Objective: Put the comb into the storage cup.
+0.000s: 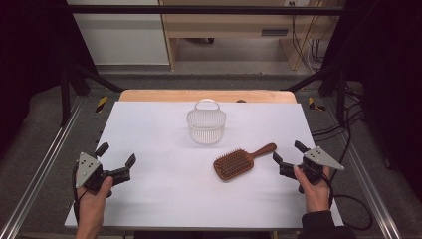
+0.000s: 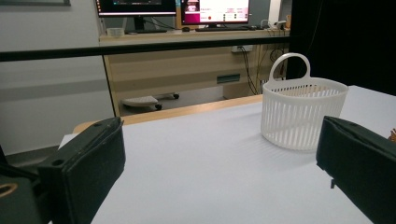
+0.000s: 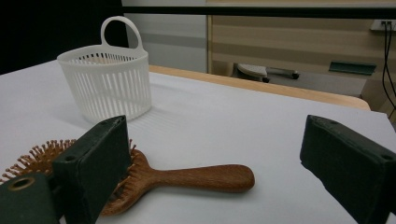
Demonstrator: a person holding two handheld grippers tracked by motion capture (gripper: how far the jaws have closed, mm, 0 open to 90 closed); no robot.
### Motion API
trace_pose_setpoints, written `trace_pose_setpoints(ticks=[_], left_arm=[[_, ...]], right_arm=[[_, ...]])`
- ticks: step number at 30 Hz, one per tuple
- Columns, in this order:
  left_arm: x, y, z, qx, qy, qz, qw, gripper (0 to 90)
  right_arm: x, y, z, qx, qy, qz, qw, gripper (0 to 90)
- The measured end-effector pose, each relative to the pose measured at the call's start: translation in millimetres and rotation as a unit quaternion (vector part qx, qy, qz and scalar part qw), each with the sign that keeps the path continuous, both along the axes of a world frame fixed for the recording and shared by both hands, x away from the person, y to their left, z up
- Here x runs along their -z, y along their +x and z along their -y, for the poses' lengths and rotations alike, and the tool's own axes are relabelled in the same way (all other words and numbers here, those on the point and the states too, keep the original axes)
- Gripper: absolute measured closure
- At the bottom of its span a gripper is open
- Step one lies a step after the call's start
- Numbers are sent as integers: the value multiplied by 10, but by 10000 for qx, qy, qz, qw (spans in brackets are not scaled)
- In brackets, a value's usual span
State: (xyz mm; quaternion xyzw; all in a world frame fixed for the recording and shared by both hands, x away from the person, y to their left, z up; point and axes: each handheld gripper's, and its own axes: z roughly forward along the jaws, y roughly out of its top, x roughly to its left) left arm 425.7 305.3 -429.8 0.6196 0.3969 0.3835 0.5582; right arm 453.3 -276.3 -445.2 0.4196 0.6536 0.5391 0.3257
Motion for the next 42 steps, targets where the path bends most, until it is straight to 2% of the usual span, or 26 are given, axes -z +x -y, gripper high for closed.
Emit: trace_pose_setpoints(ticks=[7,11,14,18,22,23,25,26,32,37,38,40,41,42], left_arm=[[1,-6,-48,-97,-55,62,9999,16],[33,4,-70,-136,-84,-15,9999,16],[37,3,-68,-123,-69,-21,9999,16],[38,6,-67,-108,-74,-32,9999,16],[34,3,-70,-100,-93,-20,9999,16],[33,2,-72,-99,-108,-20,9999,16],[32,1,-75,-108,-117,-18,9999,16],[33,1,-78,-113,-123,-27,9999,16],[30,-5,-75,-115,-106,-13,9999,16],[33,-5,-71,-112,-91,-26,9999,16],[35,-4,-72,-113,-85,-31,9999,16],[39,2,-70,-140,-116,-43,9998,16],[39,2,-70,-140,-116,-43,9998,16],[41,7,-66,-141,-129,-55,9998,16]], right_arm=[[9,1,6,76,24,-110,9999,74],[2,-6,-31,131,39,-174,9998,63],[-15,0,-73,130,-50,-209,9997,58],[-89,40,-132,67,-129,-385,9992,51],[-160,106,-162,51,-325,-432,9985,49],[-209,187,-180,104,-446,-554,9974,50],[-226,215,-187,114,-470,-597,9970,50],[-267,308,-212,126,-591,-712,9956,51],[-312,541,-281,128,-766,-1003,9919,58],[-327,664,-326,115,-829,-1131,9901,71],[-322,729,-345,125,-900,-1206,9885,108],[-318,769,-356,113,-897,-1274,9877,168],[-318,769,-356,113,-897,-1274,9877,168],[-300,808,-377,133,-844,-1321,9876,239]])
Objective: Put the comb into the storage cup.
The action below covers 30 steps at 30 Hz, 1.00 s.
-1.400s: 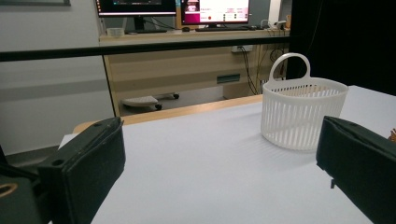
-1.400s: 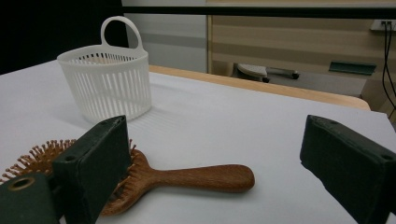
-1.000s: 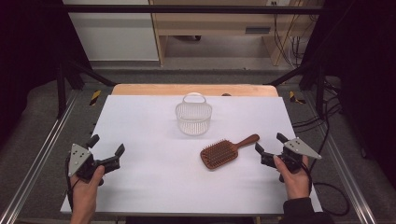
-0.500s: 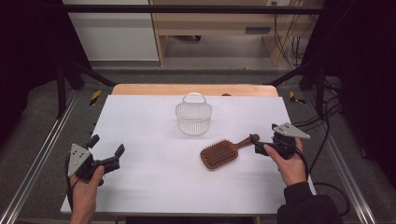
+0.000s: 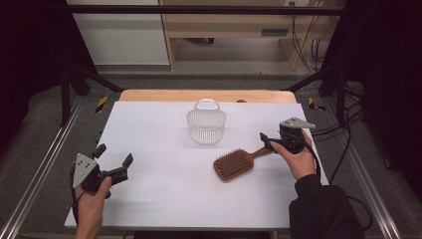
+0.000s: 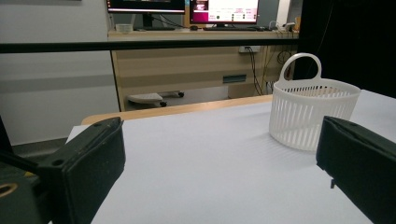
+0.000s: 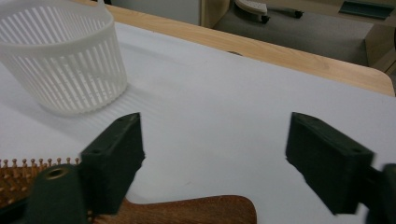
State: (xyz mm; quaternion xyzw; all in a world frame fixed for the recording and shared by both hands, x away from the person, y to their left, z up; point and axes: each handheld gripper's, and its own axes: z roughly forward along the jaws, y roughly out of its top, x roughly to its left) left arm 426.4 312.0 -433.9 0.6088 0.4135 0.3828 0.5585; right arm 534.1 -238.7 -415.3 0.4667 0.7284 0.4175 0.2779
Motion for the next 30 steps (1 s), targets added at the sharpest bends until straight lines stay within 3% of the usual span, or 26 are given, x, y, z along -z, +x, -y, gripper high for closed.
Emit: trace_pose_setpoints(ticks=[1,2,5,6,9,14,15,16,23,25,29,30], left_arm=[[0,0,0,0,0,0,10000,16],[1,-1,2,12,20,5,10000,16],[1,-2,0,13,14,4,10000,16],[-1,-2,-2,11,1,9,10000,16],[0,-1,-1,13,-7,12,10000,16],[2,-1,2,20,13,5,10000,17],[2,-1,2,20,13,5,10000,17],[4,1,3,23,14,2,10000,17],[6,3,2,26,8,0,10000,17],[6,2,4,35,14,-2,10000,18],[7,1,8,42,8,-3,10000,18],[7,1,10,46,12,-5,10000,18]], right_arm=[[0,0,0,0,0,0,10000,239],[27,36,-10,24,-22,-34,10000,325],[61,70,-19,61,-63,-117,9999,383],[104,107,-33,79,-100,-205,9997,485],[143,145,-54,98,-163,-254,9995,608],[189,202,-106,-58,-297,-351,9989,804],[189,202,-106,-58,-297,-351,9989,804],[200,221,-131,-111,-304,-448,9985,858],[270,262,-184,-225,-512,-717,9959,900],[327,278,-203,-266,-688,-904,9932,900],[384,294,-221,-304,-845,-1044,9905,900],[415,299,-237,-342,-942,-1156,9882,900]])
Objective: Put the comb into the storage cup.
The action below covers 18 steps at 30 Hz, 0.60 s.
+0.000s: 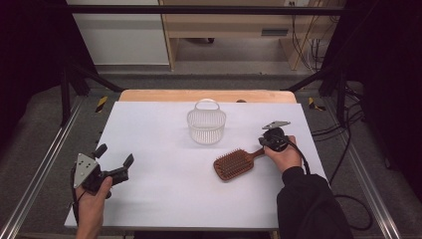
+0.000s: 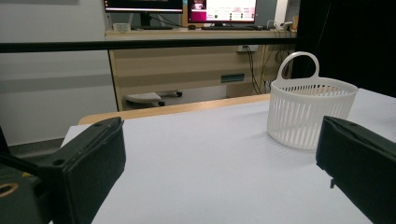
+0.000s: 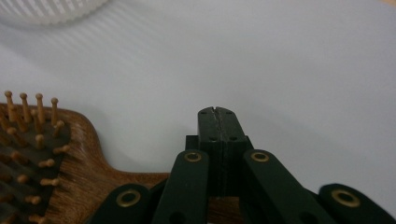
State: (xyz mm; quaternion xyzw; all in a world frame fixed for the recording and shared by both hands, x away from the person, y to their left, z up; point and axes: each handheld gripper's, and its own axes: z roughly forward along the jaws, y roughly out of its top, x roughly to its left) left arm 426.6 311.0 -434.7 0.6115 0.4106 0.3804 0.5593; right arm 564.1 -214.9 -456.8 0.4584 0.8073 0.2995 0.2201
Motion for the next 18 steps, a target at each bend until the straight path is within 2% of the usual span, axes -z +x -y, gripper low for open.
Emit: trace_pose_setpoints(ticks=[11,18], left_arm=[[2,1,0,18,17,-4,10000,18],[3,1,-5,16,11,-9,10000,18]], right_arm=[[59,-43,-23,-249,-342,-392,9983,900],[60,-159,37,-351,-274,-648,9969,900]])
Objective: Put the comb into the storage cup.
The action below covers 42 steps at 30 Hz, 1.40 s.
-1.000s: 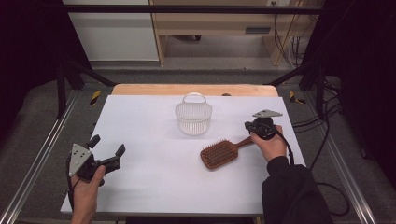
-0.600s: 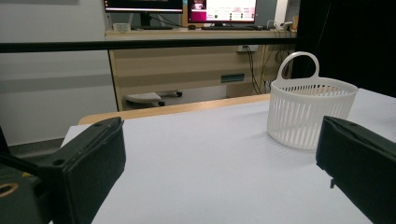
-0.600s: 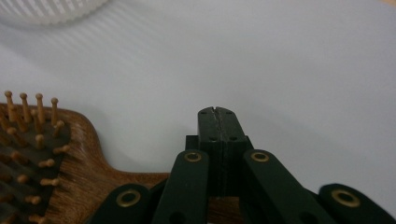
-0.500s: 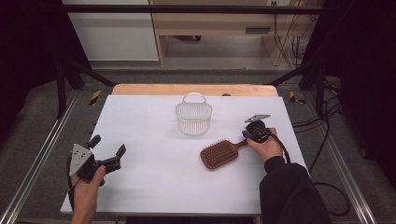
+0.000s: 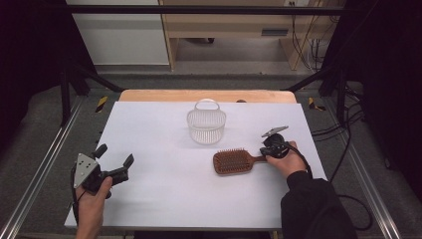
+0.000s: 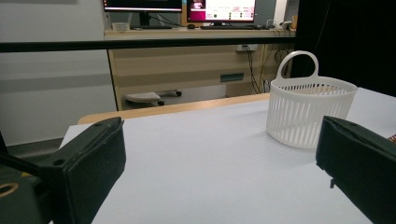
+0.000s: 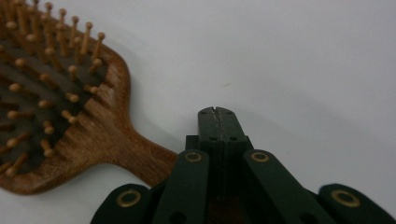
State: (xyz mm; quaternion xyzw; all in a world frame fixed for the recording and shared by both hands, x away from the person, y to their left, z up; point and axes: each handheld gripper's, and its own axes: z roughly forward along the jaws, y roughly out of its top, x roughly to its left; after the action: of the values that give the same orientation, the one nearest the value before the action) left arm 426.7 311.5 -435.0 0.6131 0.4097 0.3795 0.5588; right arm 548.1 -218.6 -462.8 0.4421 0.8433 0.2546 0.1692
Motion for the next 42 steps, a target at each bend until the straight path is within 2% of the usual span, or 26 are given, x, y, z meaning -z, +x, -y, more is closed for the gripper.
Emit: trace_pose_setpoints(ticks=[8,21,31,42], left_arm=[[1,-3,2,10,12,-5,10000,18],[-6,-16,26,55,39,8,10000,18],[-8,-17,14,44,42,8,10000,18],[-7,-15,12,49,44,9,10000,18]], right_arm=[[-34,-186,4,-101,177,-138,9997,900],[-43,-456,-90,-353,213,-322,9986,900],[-14,-581,-182,-424,286,-513,9974,900],[-12,-616,-192,-430,337,-552,9970,900]])
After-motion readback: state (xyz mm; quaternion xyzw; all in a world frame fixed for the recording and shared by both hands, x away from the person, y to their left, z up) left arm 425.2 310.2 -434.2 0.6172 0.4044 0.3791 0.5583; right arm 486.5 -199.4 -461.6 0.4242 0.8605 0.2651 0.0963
